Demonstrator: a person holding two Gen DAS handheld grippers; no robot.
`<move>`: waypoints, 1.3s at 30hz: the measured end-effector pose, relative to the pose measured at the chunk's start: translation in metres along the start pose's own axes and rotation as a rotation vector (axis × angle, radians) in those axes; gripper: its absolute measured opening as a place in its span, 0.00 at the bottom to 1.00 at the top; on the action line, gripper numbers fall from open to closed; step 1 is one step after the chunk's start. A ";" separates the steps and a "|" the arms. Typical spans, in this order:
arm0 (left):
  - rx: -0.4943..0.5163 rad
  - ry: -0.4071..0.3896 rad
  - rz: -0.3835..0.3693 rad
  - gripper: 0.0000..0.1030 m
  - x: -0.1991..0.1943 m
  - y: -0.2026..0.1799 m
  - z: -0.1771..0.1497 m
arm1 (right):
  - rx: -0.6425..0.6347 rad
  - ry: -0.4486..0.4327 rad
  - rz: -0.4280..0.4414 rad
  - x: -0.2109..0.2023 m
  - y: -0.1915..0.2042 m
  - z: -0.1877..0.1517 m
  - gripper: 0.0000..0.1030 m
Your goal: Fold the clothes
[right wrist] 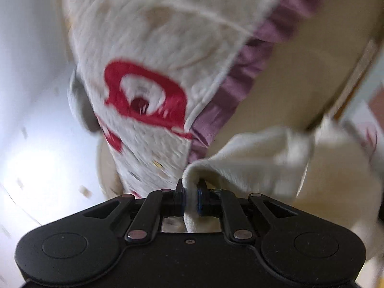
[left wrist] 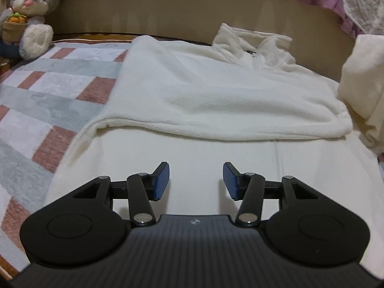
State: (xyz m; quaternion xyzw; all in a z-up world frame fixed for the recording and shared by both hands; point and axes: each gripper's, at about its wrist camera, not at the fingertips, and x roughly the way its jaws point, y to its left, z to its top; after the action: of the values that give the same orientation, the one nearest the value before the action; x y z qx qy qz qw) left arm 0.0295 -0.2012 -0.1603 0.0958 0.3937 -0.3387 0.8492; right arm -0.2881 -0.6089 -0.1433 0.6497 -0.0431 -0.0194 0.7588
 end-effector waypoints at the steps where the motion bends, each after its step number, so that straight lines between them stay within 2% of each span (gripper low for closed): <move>1: 0.002 -0.004 -0.006 0.47 0.001 -0.002 0.000 | 0.021 -0.022 0.006 -0.002 -0.004 0.002 0.13; 5: 0.023 -0.010 -0.026 0.47 0.004 -0.011 0.002 | -0.001 -0.110 -0.012 -0.010 -0.002 0.005 0.13; 9: 0.059 -0.007 -0.031 0.47 0.007 -0.018 0.003 | -0.175 -0.354 -0.093 -0.044 0.025 -0.008 0.13; 11: 0.065 -0.005 -0.030 0.47 0.007 -0.019 0.002 | -0.219 -0.430 -0.121 -0.055 0.032 -0.008 0.13; 14: 0.059 0.002 -0.028 0.48 0.007 -0.016 0.000 | -0.199 -0.473 -0.119 -0.066 0.030 -0.004 0.13; 19: 0.049 0.004 -0.011 0.48 0.007 -0.011 -0.001 | -0.145 -0.479 -0.106 -0.070 0.022 0.001 0.13; 23: 0.054 -0.013 0.004 0.48 0.005 -0.006 0.004 | -0.153 -0.406 -0.126 -0.045 0.021 -0.004 0.13; 26: 0.048 -0.029 0.026 0.48 0.006 -0.001 0.013 | -0.192 -0.275 -0.131 0.006 0.029 -0.022 0.13; 30: -0.020 -0.055 0.042 0.48 0.009 0.008 0.022 | -0.421 -0.071 -0.096 0.084 0.056 -0.070 0.13; 32: -0.058 -0.051 0.049 0.48 0.012 0.015 0.020 | -0.484 0.073 -0.043 0.118 0.057 -0.097 0.13; 34: -0.096 -0.047 0.055 0.48 0.016 0.022 0.018 | -0.533 0.255 -0.026 0.148 0.046 -0.124 0.20; 36: -0.136 -0.045 0.058 0.48 0.019 0.029 0.016 | -0.600 0.438 -0.105 0.170 0.033 -0.145 0.31; 37: -0.165 -0.048 0.047 0.48 0.019 0.033 0.015 | -0.621 0.491 -0.160 0.175 0.025 -0.151 0.36; 39: -0.222 -0.055 0.024 0.48 0.018 0.040 0.011 | -0.601 0.513 -0.223 0.174 0.014 -0.144 0.36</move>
State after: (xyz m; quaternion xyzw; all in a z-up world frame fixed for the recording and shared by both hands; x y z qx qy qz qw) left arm 0.0708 -0.1845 -0.1698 -0.0032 0.4040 -0.2854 0.8691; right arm -0.1018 -0.4795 -0.1447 0.3837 0.2256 0.0493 0.8941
